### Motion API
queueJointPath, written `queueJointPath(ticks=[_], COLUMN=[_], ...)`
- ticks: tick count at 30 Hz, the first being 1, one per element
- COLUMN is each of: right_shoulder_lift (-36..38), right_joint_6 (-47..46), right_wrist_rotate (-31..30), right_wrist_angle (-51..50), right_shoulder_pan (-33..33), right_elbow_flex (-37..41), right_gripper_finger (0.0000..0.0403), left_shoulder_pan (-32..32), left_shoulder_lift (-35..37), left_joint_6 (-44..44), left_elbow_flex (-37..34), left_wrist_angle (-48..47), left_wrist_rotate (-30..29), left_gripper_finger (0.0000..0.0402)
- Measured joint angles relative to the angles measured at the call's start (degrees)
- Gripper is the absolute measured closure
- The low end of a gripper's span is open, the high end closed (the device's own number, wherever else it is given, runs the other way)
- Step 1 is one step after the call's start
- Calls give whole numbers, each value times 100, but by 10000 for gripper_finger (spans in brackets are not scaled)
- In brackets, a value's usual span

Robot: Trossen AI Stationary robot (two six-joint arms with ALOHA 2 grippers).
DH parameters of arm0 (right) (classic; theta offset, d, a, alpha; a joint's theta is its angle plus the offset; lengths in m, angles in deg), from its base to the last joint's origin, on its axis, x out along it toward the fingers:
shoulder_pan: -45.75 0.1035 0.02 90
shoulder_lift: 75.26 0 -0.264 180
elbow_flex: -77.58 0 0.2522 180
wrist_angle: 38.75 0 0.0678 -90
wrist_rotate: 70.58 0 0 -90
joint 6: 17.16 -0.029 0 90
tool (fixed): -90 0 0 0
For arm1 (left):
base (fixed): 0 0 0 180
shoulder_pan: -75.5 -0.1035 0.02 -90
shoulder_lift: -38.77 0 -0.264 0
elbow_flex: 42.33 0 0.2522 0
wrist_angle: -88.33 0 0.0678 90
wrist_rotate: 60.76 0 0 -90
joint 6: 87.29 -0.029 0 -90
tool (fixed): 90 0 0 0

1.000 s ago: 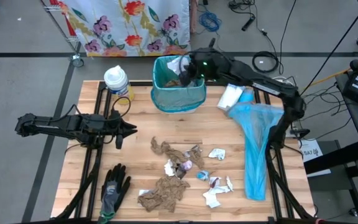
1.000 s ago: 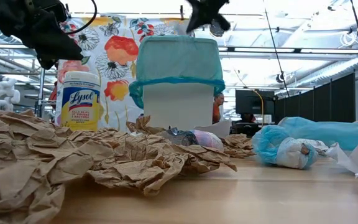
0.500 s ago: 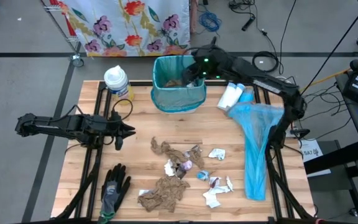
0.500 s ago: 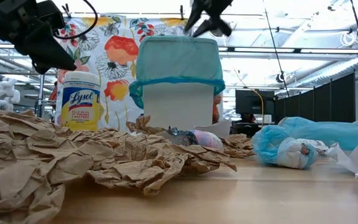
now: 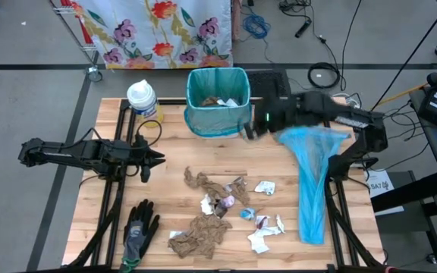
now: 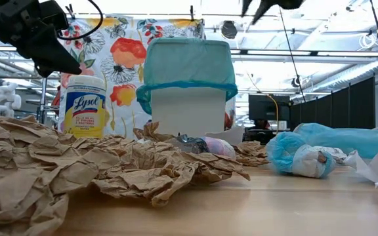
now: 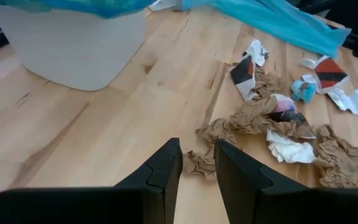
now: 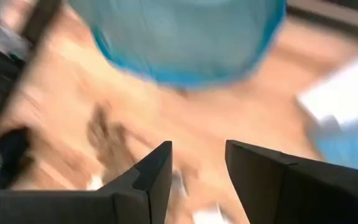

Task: Place trash/remove bag and relplace
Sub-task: Put the white paper into the white trash bin

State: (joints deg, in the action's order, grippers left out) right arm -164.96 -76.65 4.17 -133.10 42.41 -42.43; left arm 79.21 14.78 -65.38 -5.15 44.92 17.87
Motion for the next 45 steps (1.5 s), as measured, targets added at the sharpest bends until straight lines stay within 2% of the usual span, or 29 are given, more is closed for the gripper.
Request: queueJointPath(ticks=[4,8,12,20,27,33,35,38,39,45], right_shoulder_lift=[-11,25,23,23,-28,-180,-209,-215,-215,6], right_joint_6=[-1247,-1813,-1941,-2426,-2700,-2736,-2448,-1913,-1801,-1383], right_wrist_rotate=[-11,658,1360,1447,1539,1555,1563,1558,1556,1516], right_wrist_angle=[-397,-105,942,3039,4396,4651,4637,4667,4682,4312], right_shoulder_pan=[752,1168,1305,1158,1119,1173,1174,1174,1172,1150], right_elbow_flex=[721,1684,2785,4608,5627,6004,6007,6014,6014,5611], right_gripper_finger=[264,264,264,264,264,276,308,382,390,401], left_shoulder_pan=[2,2,2,2,2,2,2,2,2,2], left_shoulder_lift=[0,2,2,2,0,2,0,2,0,2], left_joint_6=[-6,-41,-136,19,177,477,483,532,620,783], left_elbow_flex=[0,0,0,0,0,0,0,0,0,0], left_wrist_angle=[0,0,1,4,20,160,209,232,231,245], left_wrist_rotate=[237,263,279,430,401,357,355,282,218,38], left_gripper_finger=[302,302,302,302,302,302,302,302,302,302])
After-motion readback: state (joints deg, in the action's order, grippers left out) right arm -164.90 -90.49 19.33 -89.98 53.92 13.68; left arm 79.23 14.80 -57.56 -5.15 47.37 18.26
